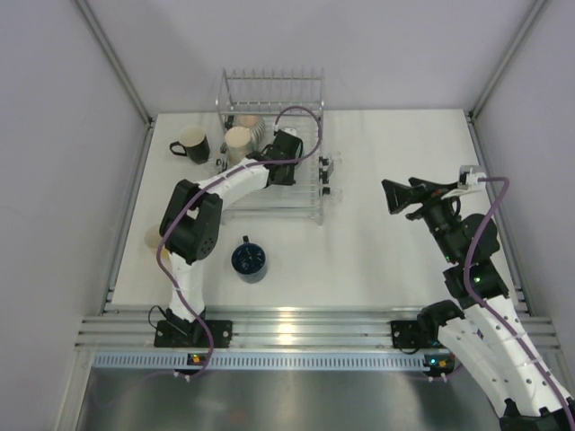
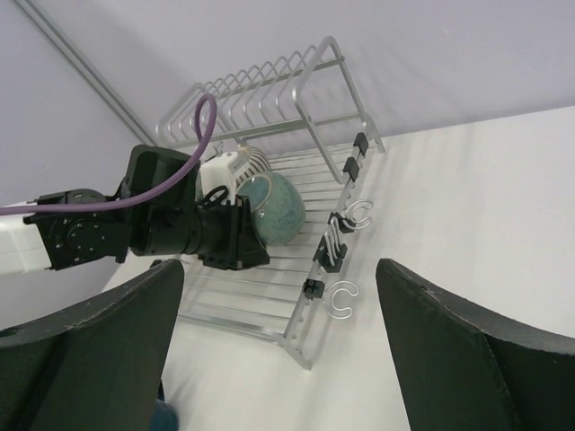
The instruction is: Load the cups into the dish rack
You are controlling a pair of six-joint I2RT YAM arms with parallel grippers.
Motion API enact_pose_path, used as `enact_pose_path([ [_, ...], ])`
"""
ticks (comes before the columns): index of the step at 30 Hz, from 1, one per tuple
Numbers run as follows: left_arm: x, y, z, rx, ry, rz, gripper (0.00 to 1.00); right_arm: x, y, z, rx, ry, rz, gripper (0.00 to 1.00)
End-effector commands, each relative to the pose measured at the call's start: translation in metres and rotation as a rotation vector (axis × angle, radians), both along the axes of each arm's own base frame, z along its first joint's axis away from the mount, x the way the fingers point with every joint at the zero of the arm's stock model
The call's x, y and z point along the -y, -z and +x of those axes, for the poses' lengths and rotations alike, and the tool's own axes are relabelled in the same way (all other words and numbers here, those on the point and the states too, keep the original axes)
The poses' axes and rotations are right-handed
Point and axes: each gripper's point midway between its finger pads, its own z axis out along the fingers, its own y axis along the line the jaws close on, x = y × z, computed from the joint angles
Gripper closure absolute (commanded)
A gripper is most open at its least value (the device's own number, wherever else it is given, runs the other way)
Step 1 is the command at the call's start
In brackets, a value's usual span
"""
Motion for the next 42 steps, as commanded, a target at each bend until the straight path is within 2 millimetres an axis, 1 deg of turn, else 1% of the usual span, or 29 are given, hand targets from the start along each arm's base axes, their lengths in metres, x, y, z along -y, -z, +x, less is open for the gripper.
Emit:
enact_pose_path([
  [1,0.014,-0.059,0.04,0.191,-0.027,-0.09,0.89,0.004,-0.026,-0.002,0.059,0.016,0.004,0.11],
  [7,0.013,-0.055,0.041,0.186,-0.029,-0.085,0.78,0.004,-0.024,-0.001,0.054,0.019,-0.001,0.11],
  [17,0.014,-0.06,0.039,0.19,-0.015,-0.089,0.66,0.004,-0.028,-0.002,0.062,0.021,0.0,0.12],
  [18,0.014,-0.06,0.039,0.19,-0.012,-0.088,0.63,0.005,-0.028,-0.002,0.061,0.022,0.001,0.12],
  [20,0.014,-0.061,0.039,0.191,-0.011,-0.09,0.6,0.005,-0.031,-0.003,0.066,0.02,0.001,0.12],
  [24,0.011,-0.065,0.036,0.196,-0.012,-0.082,0.58,0.005,-0.033,-0.004,0.067,0.021,0.0,0.12],
  [26,0.009,-0.071,0.033,0.203,-0.015,-0.086,0.57,0.006,-0.034,-0.005,0.065,0.025,-0.005,0.12],
  [27,0.007,-0.067,0.029,0.192,-0.019,-0.085,0.56,0.006,-0.035,-0.005,0.066,0.024,-0.008,0.12],
  [29,0.007,-0.069,0.024,0.188,-0.012,-0.097,0.55,0.007,-0.035,-0.005,0.065,0.026,-0.01,0.12],
  [30,0.007,-0.065,0.02,0.173,-0.004,-0.102,0.54,0.006,-0.036,-0.005,0.065,0.024,-0.01,0.12],
  [32,0.006,-0.068,0.015,0.172,-0.003,-0.113,0.54,0.006,-0.035,-0.005,0.063,0.022,-0.008,0.12],
  [33,0.004,-0.063,0.01,0.16,-0.006,-0.115,0.53,0.006,-0.035,-0.005,0.063,0.022,-0.006,0.12],
  [36,0.003,-0.062,0.003,0.15,0.005,-0.118,0.53,0.004,-0.032,-0.004,0.053,0.017,-0.006,0.12],
  [38,0.007,-0.061,-0.001,0.144,0.026,-0.117,0.53,0.004,-0.031,-0.004,0.051,0.013,-0.002,0.12],
  [42,0.011,-0.061,0.002,0.145,0.06,-0.107,0.52,0.002,-0.029,-0.003,0.049,0.006,0.004,0.12],
])
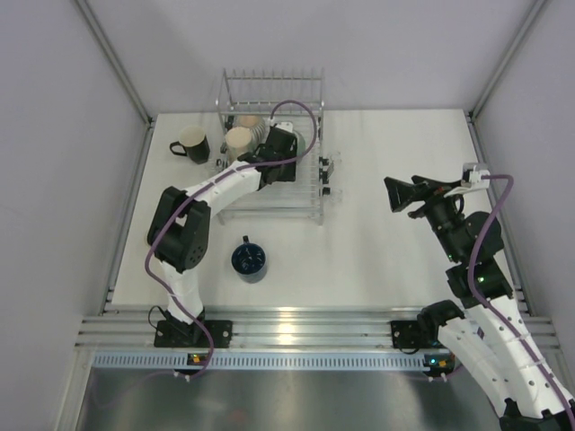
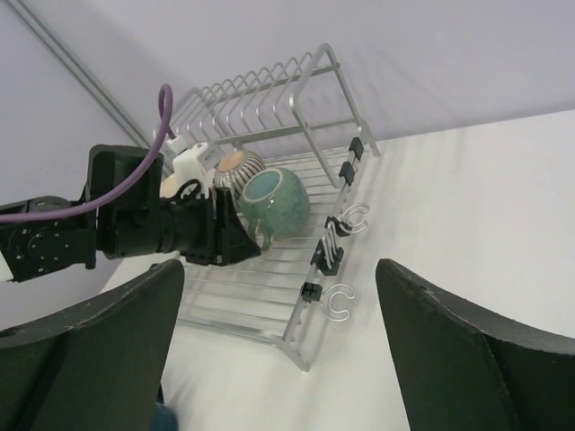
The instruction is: Load the cups into the dish rack
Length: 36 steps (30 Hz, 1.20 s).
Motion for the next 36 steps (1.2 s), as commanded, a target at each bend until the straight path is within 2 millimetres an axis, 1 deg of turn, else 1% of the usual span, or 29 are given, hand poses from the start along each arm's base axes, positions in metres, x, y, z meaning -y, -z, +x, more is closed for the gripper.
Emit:
enact_pose_path([
  [1,0.009,-0.027,0.008,0.074,0.032,-0.033,0.52,-0.002,-0.02,-0.002,0.054,-0.012,0.018,0.12],
  [2,0.007,-0.026,0.012,0.084,0.019,-0.019,0.52,-0.003,-0.02,-0.001,0.052,-0.013,0.017,0.12],
  [3,0.007,-0.031,0.017,0.098,0.017,-0.015,0.52,-0.003,-0.019,-0.001,0.051,-0.013,0.017,0.12],
  [4,0.008,-0.029,0.02,0.101,0.013,-0.01,0.53,-0.002,-0.02,-0.001,0.053,-0.01,0.014,0.12],
  [5,0.008,-0.031,0.024,0.113,0.008,-0.01,0.53,-0.002,-0.019,-0.001,0.053,-0.013,0.014,0.12],
  [6,0.009,-0.037,0.03,0.133,-0.002,-0.011,0.55,-0.002,-0.018,-0.001,0.052,-0.013,0.012,0.12],
  [8,0.009,-0.036,0.036,0.15,-0.015,-0.005,0.58,-0.003,-0.016,0.0,0.046,-0.011,0.009,0.12],
  [10,0.011,-0.041,0.045,0.18,-0.025,-0.011,0.58,-0.002,-0.015,0.001,0.048,-0.005,0.001,0.12],
  [11,0.013,-0.037,0.047,0.179,-0.021,-0.009,0.58,-0.001,-0.013,0.002,0.044,0.0,-0.002,0.12],
  [13,0.017,-0.043,0.054,0.211,-0.015,-0.021,0.58,0.002,-0.014,0.002,0.05,0.013,-0.008,0.12],
  [16,0.019,-0.04,0.063,0.226,-0.02,-0.011,0.58,0.003,-0.016,0.003,0.056,0.018,-0.018,0.12],
  [17,0.02,-0.044,0.067,0.237,-0.021,-0.01,0.58,0.003,-0.017,0.002,0.058,0.018,-0.018,0.12],
  [18,0.02,-0.037,0.069,0.229,-0.02,0.001,0.58,0.002,-0.018,0.002,0.061,0.017,-0.021,0.12],
  [20,0.021,-0.039,0.074,0.243,-0.018,0.009,0.58,0.002,-0.018,0.003,0.061,0.018,-0.026,0.12],
  [21,0.02,-0.036,0.077,0.247,-0.021,0.016,0.58,0.007,-0.018,0.005,0.06,0.044,-0.025,0.12],
  [22,0.02,-0.039,0.08,0.265,-0.027,0.018,0.58,0.006,-0.017,0.006,0.057,0.044,-0.026,0.12],
  [24,0.019,-0.038,0.084,0.277,-0.029,0.023,0.58,0.006,-0.016,0.007,0.055,0.044,-0.029,0.12],
  [30,0.015,-0.046,0.095,0.32,-0.041,0.008,0.57,0.006,-0.015,0.008,0.049,0.044,-0.029,0.12],
  [36,0.015,-0.05,0.108,0.351,-0.054,0.007,0.56,0.007,-0.019,0.005,0.054,0.046,-0.027,0.12],
])
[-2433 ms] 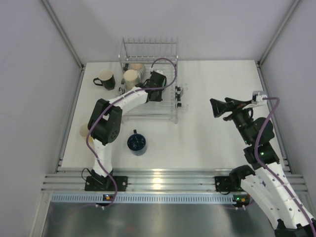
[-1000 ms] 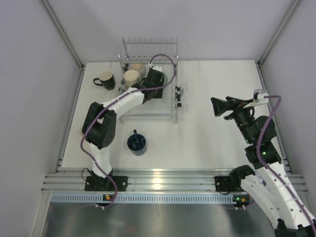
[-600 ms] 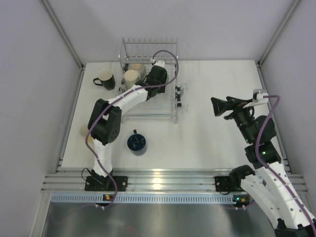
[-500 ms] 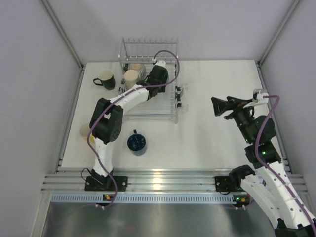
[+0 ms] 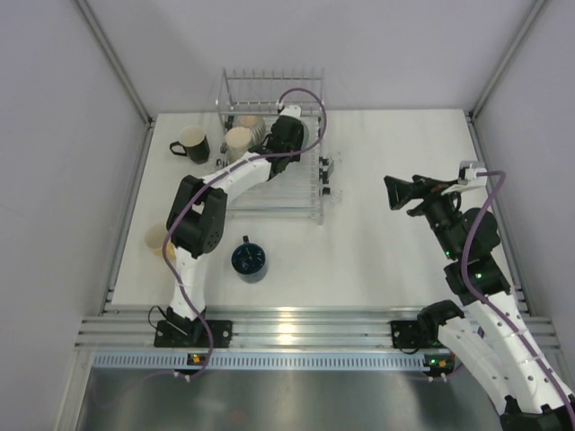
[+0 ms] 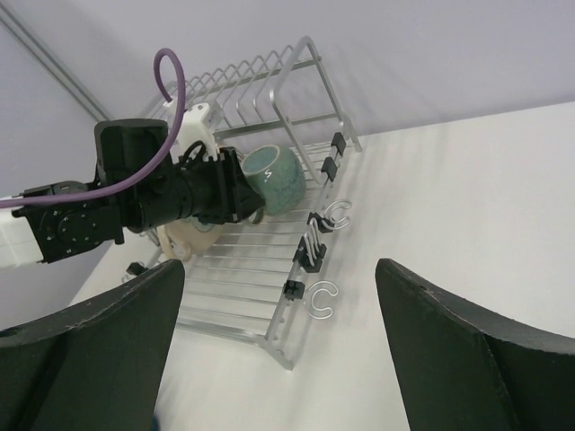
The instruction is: Load the cups into the dish rack
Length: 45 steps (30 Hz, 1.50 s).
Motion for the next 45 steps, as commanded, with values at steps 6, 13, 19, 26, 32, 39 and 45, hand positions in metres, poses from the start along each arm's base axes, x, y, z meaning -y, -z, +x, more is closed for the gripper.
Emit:
enact_pose_path([
  [6,0.005,-0.039,0.037,0.155,-0.03,-0.035,0.55,0.005,-0.029,-0.008,0.077,0.015,0.007,0.12],
  [13,0.001,-0.041,0.023,0.138,-0.023,-0.051,0.53,0.006,-0.032,-0.011,0.084,0.012,0.008,0.13],
  [19,-0.001,-0.057,-0.005,0.128,0.01,-0.103,0.46,0.005,-0.03,-0.01,0.077,0.008,0.006,0.13],
  [26,-0.005,-0.076,-0.035,0.085,0.037,-0.153,0.4,0.001,-0.023,-0.005,0.049,-0.004,0.009,0.13],
  [32,-0.02,-0.075,-0.071,0.017,0.044,-0.145,0.4,-0.021,0.002,0.002,-0.098,-0.102,-0.013,0.16],
  [39,-0.05,-0.087,-0.121,0.005,0.031,-0.144,0.4,-0.061,0.026,0.007,-0.265,-0.24,-0.042,0.3],
  [45,-0.085,-0.101,-0.158,0.009,-0.037,-0.215,0.37,-0.121,0.045,-0.005,-0.327,-0.345,-0.111,0.31],
])
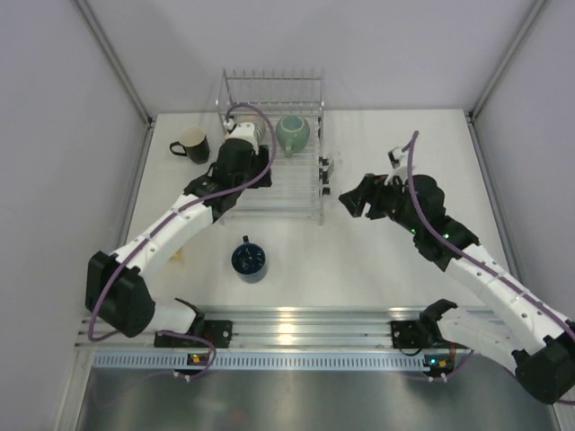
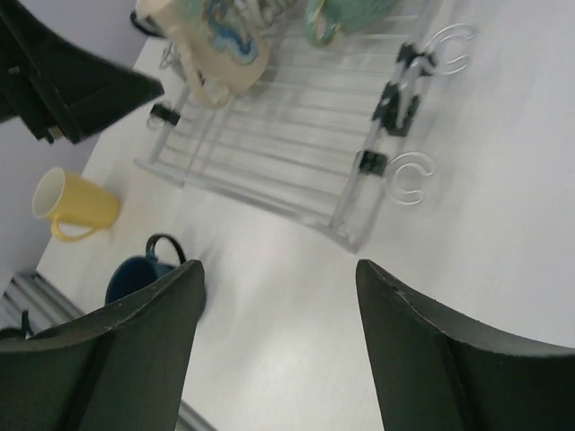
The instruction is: Load the cups into the dish rack
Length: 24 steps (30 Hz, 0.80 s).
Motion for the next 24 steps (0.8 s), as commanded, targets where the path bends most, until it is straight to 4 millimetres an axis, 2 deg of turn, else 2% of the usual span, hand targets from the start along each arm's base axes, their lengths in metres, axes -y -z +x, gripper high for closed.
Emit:
enact_pose_path([
  [1,-0.024,-0.012,-0.018,-0.006,-0.065,-0.093,0.37,-0.041,-0.018,-0.011,0.023,-0.062,-0.013,0.31],
  [2,-0.031,-0.017,-0.023,0.0,-0.081,-0.123,0.37,-0.054,-0.013,-0.011,-0.009,-0.076,-0.021,0.31],
  [3,-0.042,-0.007,-0.028,-0.036,-0.111,-0.142,0.37,-0.071,-0.009,-0.021,-0.033,-0.117,-0.028,0.31],
  [6,-0.057,-0.006,-0.045,-0.057,-0.146,-0.142,0.38,-0.096,0.007,-0.023,-0.135,-0.112,-0.059,0.3],
  [7,-0.062,-0.002,-0.051,-0.064,-0.159,-0.135,0.38,-0.111,0.01,-0.026,-0.154,-0.123,-0.075,0.3],
  [8,-0.066,-0.009,-0.056,-0.045,-0.169,-0.142,0.37,-0.117,0.016,-0.03,-0.187,-0.122,-0.086,0.3],
  [9,-0.07,-0.005,-0.06,-0.048,-0.18,-0.137,0.36,-0.127,0.019,-0.037,-0.204,-0.14,-0.094,0.3],
  [12,-0.08,0.0,-0.067,-0.056,-0.219,-0.144,0.34,-0.147,0.029,-0.04,-0.272,-0.134,-0.081,0.31],
  [13,-0.079,0.003,-0.069,-0.07,-0.217,-0.149,0.34,-0.154,0.038,-0.041,-0.313,-0.122,-0.065,0.31],
  [17,-0.083,0.013,-0.075,-0.11,-0.233,-0.169,0.33,-0.178,0.051,-0.05,-0.364,-0.137,-0.047,0.32],
  [24,-0.084,0.024,-0.08,-0.148,-0.236,-0.187,0.32,-0.215,0.082,-0.075,-0.426,-0.197,-0.125,0.34],
])
